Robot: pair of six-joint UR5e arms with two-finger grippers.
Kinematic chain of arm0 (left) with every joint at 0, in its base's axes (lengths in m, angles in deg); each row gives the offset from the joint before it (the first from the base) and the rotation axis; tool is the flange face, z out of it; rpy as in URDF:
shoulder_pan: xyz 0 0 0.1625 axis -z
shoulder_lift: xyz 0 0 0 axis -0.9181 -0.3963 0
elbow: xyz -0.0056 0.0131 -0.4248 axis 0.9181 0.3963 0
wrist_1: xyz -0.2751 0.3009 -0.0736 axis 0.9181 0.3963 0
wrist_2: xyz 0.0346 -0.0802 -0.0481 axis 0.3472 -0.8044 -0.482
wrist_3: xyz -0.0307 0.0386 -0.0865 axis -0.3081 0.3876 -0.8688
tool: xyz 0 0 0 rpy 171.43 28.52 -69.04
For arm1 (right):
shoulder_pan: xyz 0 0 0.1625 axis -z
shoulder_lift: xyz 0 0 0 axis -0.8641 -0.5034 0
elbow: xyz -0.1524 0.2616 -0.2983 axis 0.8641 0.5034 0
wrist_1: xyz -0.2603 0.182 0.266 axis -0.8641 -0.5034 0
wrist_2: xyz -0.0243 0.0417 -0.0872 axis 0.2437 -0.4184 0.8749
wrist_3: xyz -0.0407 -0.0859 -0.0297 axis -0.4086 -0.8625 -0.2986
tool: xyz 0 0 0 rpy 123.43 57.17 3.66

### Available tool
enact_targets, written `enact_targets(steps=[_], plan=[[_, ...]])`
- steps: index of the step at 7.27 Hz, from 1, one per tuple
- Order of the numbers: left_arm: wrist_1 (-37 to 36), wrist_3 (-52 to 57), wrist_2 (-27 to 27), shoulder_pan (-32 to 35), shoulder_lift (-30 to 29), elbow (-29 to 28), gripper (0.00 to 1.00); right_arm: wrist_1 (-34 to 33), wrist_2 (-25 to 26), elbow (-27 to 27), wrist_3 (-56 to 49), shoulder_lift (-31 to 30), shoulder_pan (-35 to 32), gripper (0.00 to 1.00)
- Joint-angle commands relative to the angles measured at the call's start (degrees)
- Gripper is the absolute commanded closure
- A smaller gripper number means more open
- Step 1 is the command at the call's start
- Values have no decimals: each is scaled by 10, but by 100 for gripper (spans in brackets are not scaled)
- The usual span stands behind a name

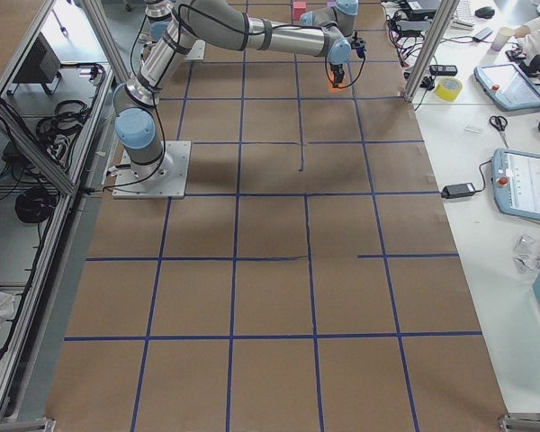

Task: Arrange blocks in a line
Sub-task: 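Lift the orange cube and carry it toward the table center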

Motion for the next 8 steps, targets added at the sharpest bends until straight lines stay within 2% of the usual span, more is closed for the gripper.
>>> enact_targets(steps=[1, 2, 3, 4, 6, 8], plan=[[0, -1, 1, 0, 1, 0, 0, -9, -2, 4, 17, 26, -21, 94], [0, 0, 2, 0, 2, 0, 0, -8, -3, 2, 18, 27, -21, 75], [0, -1, 2, 0, 2, 1, 0, -7, -3, 2, 30, 24, -21, 5], [0, -1, 2, 0, 2, 1, 0, 2, -2, 2, 42, 17, -21, 0], [4, 0, 3, -1, 1, -4, 0, 46, -21, 0, 50, -20, -20, 0], [-3, 6, -4, -11, -31, -11, 0, 136, -21, -3, 50, -100, -4, 0]])
